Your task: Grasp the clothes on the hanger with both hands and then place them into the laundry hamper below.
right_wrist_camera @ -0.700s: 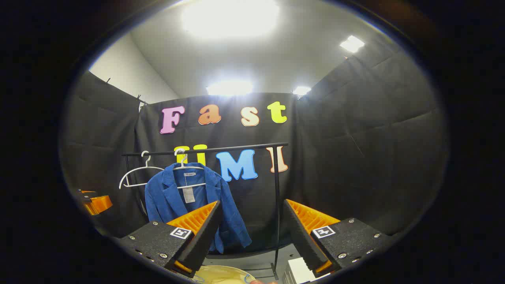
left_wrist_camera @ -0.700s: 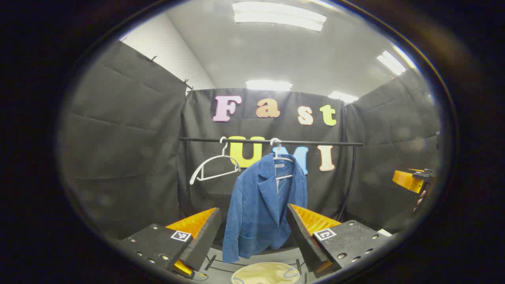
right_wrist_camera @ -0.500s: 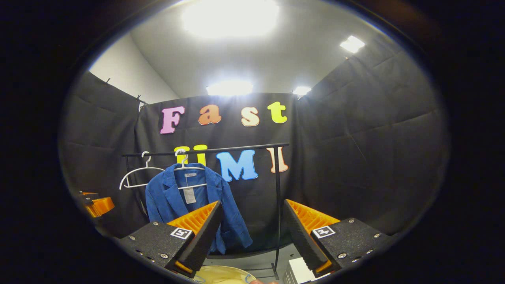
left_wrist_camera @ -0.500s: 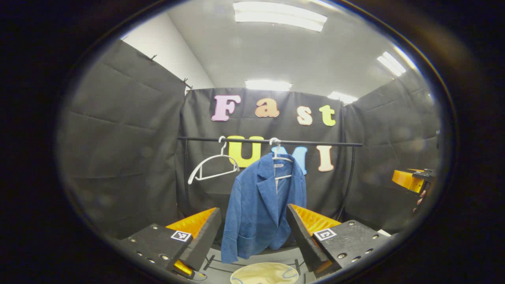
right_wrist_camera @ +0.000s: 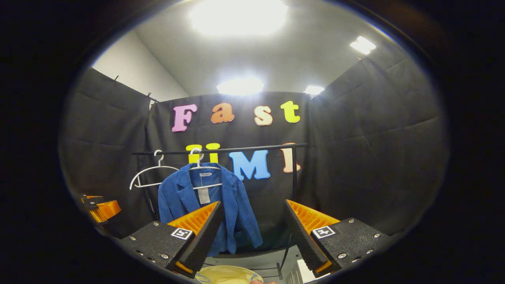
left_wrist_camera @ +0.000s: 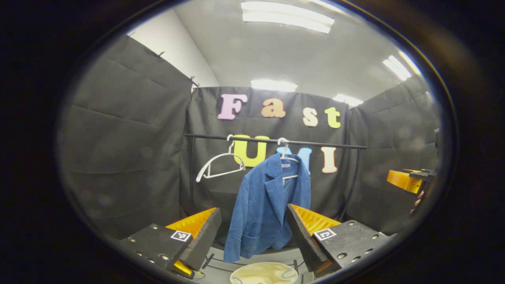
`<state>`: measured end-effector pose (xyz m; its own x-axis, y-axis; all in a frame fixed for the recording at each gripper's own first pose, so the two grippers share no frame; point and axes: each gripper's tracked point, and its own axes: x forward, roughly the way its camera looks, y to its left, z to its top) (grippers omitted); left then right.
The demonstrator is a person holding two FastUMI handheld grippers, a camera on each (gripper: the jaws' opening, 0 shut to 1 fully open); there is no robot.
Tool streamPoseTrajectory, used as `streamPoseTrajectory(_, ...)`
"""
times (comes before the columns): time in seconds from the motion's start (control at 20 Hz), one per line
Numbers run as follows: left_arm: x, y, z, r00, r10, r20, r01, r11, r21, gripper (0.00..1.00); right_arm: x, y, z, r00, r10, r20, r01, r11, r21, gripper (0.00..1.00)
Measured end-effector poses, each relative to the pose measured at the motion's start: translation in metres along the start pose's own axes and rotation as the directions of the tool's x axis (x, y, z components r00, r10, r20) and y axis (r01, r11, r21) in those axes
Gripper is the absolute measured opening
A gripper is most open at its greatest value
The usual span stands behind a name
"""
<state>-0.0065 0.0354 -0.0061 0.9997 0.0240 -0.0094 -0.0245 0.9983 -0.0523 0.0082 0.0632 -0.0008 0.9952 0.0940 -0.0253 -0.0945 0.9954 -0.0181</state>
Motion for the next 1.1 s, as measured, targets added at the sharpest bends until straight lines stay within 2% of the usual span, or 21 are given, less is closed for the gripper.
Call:
streamPoseTrajectory(0.25, 0.001, 0.01, -0.006, 1.0, 0.017, -0.011, -0.018, 0.999, -0.042, 0.96, 0.017, 0.016, -0.001, 0.999, 0.046, -0.02, -0.046, 0.999, 0.008, 0.94)
streamPoseTrajectory(0.5, 0.018, 0.0, -0.008, 0.999, 0.025, -0.023, -0.026, 1.0, -0.012, 0.96, 0.054, 0.03, -0.012, 0.994, 0.094, -0.056, -0.092, 0.995, 0.034, 0.94)
streamPoseTrajectory(0.75, 0.065, -0.027, -0.015, 0.998, 0.044, -0.035, -0.045, 0.998, -0.038, 0.96, 0.114, 0.029, -0.017, 0.989, 0.142, -0.042, -0.139, 0.988, 0.071, 0.94)
streamPoseTrajectory(1.1, 0.157, -0.072, -0.022, 0.994, 0.088, -0.059, -0.09, 0.996, -0.031, 0.96, 0.208, 0.022, -0.051, 0.971, 0.215, -0.106, -0.202, 0.972, 0.124, 0.94)
